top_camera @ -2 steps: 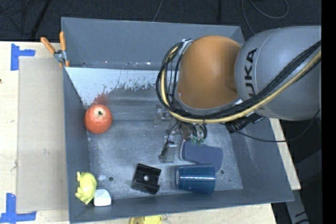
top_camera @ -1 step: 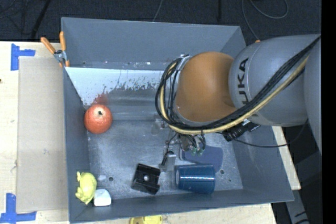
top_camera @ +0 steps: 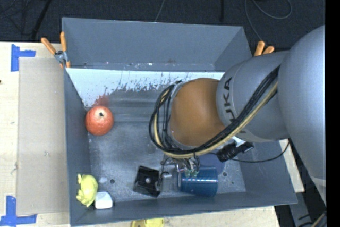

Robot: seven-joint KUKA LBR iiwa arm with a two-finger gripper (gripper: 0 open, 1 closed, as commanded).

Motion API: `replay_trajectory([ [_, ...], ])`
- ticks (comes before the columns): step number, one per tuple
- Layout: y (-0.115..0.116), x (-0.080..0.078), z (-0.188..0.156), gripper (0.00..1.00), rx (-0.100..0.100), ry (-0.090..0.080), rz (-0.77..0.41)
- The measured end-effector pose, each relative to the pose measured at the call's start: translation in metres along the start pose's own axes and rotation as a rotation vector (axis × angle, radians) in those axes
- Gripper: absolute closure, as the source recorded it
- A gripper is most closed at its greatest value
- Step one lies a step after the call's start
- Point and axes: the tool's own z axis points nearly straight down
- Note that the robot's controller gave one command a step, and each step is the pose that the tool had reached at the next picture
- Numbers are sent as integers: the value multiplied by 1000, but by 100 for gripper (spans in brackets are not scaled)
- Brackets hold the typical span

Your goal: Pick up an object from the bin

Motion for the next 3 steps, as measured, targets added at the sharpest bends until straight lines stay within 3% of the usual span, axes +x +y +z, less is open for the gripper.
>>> replay_trajectory([
  [1,9,-1,22,0,0,10,-76],
  [2,-2,2,33,100,-4,0,48],
  [3,-3,2,33,100,-4,0,48],
])
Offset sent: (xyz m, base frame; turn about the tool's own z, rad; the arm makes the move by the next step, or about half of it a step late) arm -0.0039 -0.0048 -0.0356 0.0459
